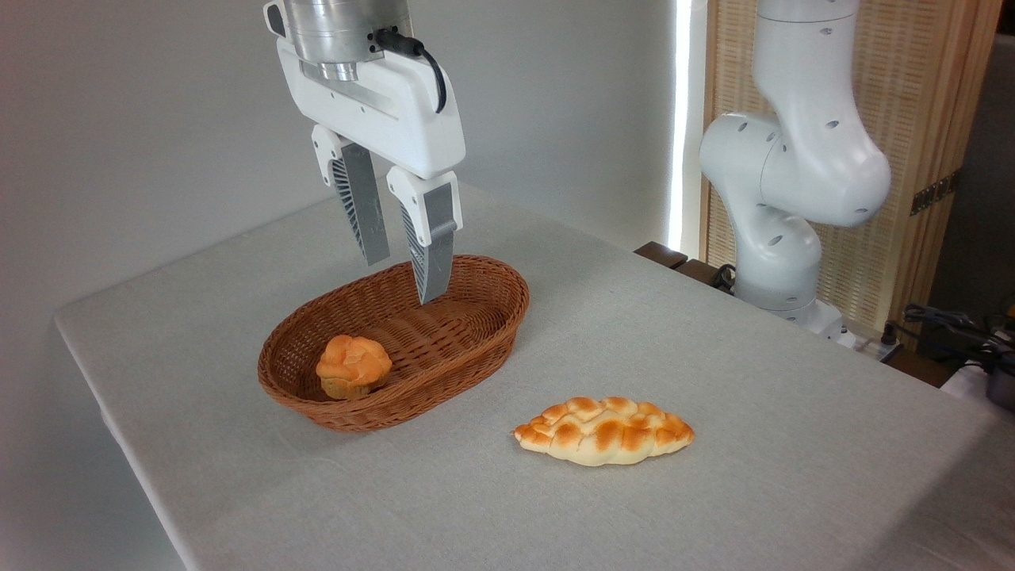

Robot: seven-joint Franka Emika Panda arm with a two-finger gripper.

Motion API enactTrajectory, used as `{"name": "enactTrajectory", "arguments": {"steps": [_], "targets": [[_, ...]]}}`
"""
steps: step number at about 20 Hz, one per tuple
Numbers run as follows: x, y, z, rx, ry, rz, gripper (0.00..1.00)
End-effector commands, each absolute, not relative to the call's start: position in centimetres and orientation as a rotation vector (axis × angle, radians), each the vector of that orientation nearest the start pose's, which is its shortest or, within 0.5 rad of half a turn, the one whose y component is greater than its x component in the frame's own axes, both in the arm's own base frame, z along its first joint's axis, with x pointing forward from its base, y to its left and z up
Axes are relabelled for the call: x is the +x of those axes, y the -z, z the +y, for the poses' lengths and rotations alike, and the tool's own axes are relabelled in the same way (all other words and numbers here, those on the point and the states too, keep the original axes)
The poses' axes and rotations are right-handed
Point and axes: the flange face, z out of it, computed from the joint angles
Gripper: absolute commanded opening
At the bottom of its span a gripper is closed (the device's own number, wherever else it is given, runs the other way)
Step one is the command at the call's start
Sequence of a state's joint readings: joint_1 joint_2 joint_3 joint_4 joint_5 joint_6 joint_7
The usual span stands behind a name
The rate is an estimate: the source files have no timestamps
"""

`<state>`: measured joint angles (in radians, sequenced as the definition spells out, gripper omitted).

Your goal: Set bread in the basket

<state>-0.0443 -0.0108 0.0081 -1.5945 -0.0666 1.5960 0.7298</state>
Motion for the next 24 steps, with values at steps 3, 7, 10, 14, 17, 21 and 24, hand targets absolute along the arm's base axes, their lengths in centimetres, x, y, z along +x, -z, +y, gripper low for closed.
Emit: {"name": "enactTrajectory", "arguments": {"steps": [3,7,10,14,17,21,24], "targets": [[55.2,-62.7,-2.2,-2.956,0.048,1.2,1.0],[55.2,-62.7,-2.2,-2.956,0.048,1.2,1.0],[55.2,-62.6,-2.2,-2.957,0.045,1.201,1.0],[54.7,-62.3,-2.2,-2.96,0.03,1.204,1.0],[53.7,-62.0,-2.2,-2.963,0.014,1.207,1.0],[51.9,-61.7,-1.3,-2.946,0.007,1.261,1.0],[50.2,-61.1,-0.4,-2.9,0.002,1.379,1.0]]}}
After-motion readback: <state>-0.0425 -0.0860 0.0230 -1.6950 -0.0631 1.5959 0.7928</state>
